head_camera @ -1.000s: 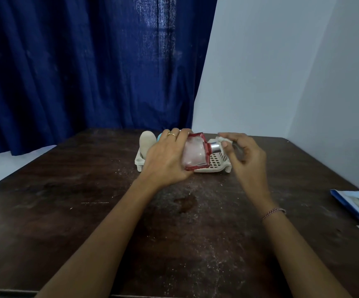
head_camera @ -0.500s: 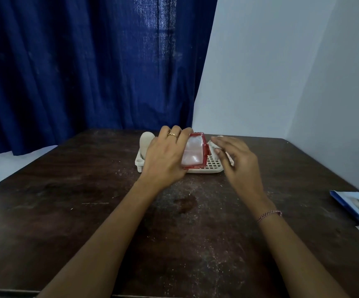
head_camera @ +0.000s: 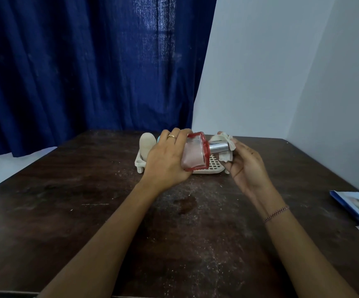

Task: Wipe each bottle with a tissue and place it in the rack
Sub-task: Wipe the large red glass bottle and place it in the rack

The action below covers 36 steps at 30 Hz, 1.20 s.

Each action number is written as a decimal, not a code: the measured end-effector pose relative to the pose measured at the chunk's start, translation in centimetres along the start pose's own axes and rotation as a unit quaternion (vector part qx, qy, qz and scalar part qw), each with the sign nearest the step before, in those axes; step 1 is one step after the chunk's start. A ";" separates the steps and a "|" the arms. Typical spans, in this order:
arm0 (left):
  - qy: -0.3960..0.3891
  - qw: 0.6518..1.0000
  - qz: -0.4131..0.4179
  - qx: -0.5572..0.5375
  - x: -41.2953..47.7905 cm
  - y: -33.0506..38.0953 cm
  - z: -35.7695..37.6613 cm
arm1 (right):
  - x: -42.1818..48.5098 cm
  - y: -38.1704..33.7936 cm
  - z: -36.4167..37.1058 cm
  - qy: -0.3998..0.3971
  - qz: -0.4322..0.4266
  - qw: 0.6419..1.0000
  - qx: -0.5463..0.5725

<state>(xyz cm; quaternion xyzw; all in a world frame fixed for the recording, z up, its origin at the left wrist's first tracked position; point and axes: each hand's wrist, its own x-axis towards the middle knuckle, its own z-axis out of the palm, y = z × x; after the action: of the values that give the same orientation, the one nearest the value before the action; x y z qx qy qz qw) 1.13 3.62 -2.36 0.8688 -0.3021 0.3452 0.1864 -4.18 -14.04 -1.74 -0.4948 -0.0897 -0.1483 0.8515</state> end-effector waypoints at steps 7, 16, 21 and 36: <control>-0.037 0.992 -0.043 -0.112 -0.2 0.5 0.4 | 0.1 0.7 0.3 -0.059 0.012 0.994 0.089; -0.094 0.957 -0.091 -0.258 -0.6 1.4 1.6 | -0.1 1.4 0.6 -0.009 -0.011 0.996 0.093; -0.109 0.952 -0.102 -0.269 -0.6 1.3 2.1 | -0.5 1.6 1.0 0.034 -0.095 0.994 -0.040; -0.132 0.970 -0.106 -0.175 -0.8 1.1 1.6 | -1.0 1.6 0.7 0.056 -0.335 0.840 -0.423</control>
<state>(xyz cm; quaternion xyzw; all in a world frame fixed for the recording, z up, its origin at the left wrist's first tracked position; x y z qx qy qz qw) 0.76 2.27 -3.87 0.8878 -0.2859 0.1474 0.3292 -4.63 -12.56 -3.02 -0.7374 -0.1310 -0.4753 0.4617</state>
